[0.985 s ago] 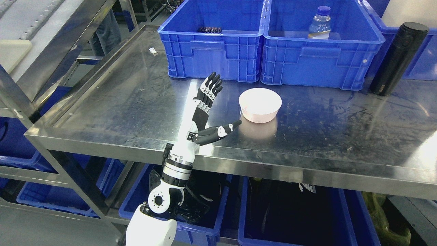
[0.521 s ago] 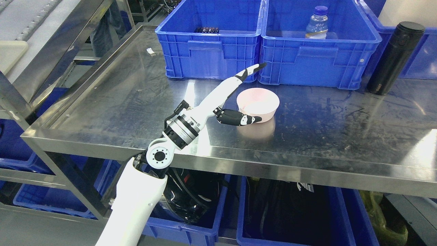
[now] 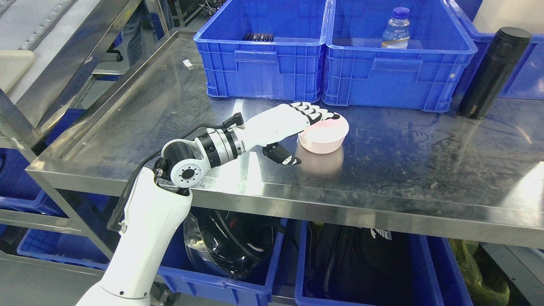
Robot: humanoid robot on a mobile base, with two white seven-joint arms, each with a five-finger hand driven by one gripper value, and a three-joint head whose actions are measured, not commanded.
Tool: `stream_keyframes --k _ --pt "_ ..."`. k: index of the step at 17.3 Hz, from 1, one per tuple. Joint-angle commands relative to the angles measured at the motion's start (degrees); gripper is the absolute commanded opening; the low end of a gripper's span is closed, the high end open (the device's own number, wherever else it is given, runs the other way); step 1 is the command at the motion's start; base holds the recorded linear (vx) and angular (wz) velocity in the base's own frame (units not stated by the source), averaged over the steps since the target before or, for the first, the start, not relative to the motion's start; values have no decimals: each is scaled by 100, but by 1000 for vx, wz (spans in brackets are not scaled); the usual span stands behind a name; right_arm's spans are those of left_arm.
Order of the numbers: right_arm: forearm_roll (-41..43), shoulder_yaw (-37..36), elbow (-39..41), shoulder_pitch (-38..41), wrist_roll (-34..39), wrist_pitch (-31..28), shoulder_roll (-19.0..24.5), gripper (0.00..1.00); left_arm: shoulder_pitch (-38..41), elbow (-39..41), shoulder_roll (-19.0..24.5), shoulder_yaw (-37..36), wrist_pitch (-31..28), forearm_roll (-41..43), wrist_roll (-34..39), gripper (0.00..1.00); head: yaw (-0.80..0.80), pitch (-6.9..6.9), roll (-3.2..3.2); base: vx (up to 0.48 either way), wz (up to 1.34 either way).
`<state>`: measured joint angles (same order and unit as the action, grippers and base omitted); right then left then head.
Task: Stack pink IKEA bowl on shelf middle layer
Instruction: 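Hook the left hand fingers over the pink bowl rim and grasp it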
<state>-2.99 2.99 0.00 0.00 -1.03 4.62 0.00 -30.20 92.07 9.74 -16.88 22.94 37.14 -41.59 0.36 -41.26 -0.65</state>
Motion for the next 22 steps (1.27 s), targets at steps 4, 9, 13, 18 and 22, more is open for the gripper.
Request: stream_keyframes --k 4,9,13,18,22 --pt "0 0 100 17 -2 4 -100 100 -731 -154 -51 -463 -378 1366 -682 89 0 0 0 3 0" --pt "0 0 100 26 -2 4 -100 100 -961 -593 -524 -913 -606 1559 -1736 89 0 0 0 0 0" --pt "0 0 100 26 -2 4 -100 100 -1365 -1383 -874 -896 -545 1586 -1765 95 0 0 0 0 0" --pt "0 0 100 26 -2 4 -100 100 -1770 -2104 -874 -869 -554 1586 -1739 84 0 0 0 0 0" --pt "0 0 100 26 -2 4 -100 100 -1788 -2492 -874 -922 -510 1394 -1616 73 0 0 0 0 0"
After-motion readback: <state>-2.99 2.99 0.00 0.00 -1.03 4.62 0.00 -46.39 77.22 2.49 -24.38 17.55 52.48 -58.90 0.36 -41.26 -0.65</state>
